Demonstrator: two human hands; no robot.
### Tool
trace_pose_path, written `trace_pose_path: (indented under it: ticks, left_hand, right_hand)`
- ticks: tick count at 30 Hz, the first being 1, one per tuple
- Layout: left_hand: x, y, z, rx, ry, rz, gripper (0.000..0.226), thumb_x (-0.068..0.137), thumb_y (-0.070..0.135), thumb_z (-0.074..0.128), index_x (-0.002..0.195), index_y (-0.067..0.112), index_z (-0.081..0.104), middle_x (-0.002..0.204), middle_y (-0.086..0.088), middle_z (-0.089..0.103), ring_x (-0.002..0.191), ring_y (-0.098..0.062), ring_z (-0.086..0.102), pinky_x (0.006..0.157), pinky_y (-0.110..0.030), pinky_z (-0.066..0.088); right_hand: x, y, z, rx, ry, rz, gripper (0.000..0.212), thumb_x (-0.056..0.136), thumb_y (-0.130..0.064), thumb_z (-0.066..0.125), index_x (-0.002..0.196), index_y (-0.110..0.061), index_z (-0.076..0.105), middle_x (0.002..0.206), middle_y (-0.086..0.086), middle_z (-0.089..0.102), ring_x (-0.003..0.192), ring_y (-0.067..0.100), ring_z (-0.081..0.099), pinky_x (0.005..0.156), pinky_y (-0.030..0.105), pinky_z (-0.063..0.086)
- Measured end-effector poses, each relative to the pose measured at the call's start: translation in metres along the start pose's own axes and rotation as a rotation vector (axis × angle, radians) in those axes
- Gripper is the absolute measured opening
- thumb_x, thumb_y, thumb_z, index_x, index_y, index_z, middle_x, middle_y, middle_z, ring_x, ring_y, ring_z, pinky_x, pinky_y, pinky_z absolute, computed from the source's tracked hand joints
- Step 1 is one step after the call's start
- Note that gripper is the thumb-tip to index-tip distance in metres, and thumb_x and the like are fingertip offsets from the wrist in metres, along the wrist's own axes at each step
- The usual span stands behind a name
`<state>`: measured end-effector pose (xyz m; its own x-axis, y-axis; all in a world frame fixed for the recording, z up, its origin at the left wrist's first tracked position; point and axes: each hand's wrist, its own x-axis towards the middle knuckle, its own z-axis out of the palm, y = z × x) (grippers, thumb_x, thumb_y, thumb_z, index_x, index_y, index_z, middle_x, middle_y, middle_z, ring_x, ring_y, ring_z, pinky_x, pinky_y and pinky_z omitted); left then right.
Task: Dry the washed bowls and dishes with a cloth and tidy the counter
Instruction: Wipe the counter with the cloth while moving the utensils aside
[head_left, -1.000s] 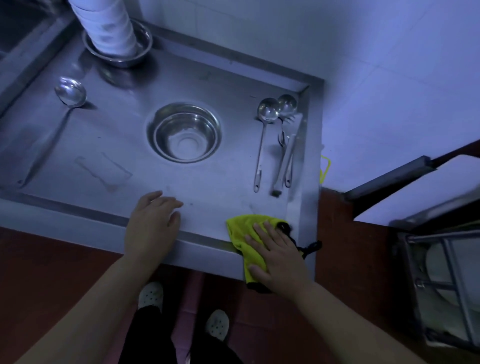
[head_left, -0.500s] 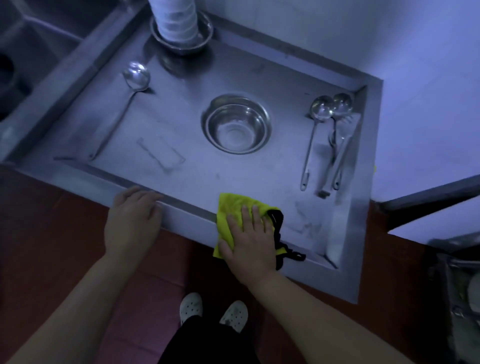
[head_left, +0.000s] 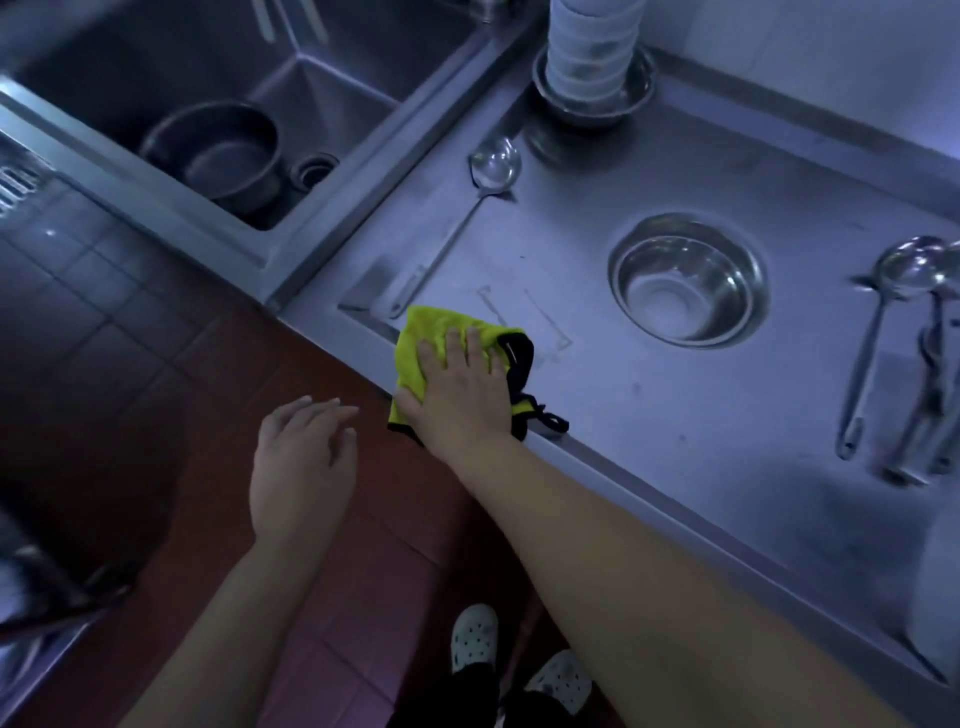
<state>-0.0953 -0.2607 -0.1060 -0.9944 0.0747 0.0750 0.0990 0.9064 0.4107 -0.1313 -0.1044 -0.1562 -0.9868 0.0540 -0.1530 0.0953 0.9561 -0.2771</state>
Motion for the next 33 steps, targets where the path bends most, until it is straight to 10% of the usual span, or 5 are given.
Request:
trace_pose_path:
  ticks: [9,21,33]
  left_hand:
    - [-0.001,0.051,0.021,-0.032,-0.1,0.139,0.022,0.084,0.004,0.06,0.104,0.006,0.07,0.107,-0.012,0.069,0.1,-0.036,0.055,0.089,-0.039,0.043]
    - [-0.034,0.243,0.091,-0.194,-0.351,0.576,0.029,0.077,0.004,0.055,0.1,0.001,0.072,0.104,-0.017,0.07,0.097,-0.04,0.06,0.087,-0.046,0.048]
    - [-0.056,0.43,0.203,-0.107,-0.457,0.684,0.047,0.08,0.029,0.065,0.124,0.013,0.058,0.126,-0.009,0.059,0.117,-0.031,0.049,0.096,-0.039,0.037]
  right_hand:
    - [-0.087,0.085,-0.017,0.04,-0.01,-0.026,0.064,0.09,-0.053,0.043,0.146,-0.023,0.033,0.157,0.006,0.024,0.146,0.024,0.013,0.116,0.042,0.014]
    - [-0.303,0.255,-0.067,-0.027,-0.012,0.474,0.057,0.087,-0.054,0.036,0.131,-0.026,0.057,0.145,0.001,0.046,0.138,0.025,0.037,0.111,0.04,0.029]
    - [-0.287,0.391,-0.094,0.008,0.24,0.401,0.049,0.063,-0.046,0.059,0.108,-0.03,0.07,0.137,0.002,0.055,0.134,0.026,0.042,0.109,0.046,0.027]
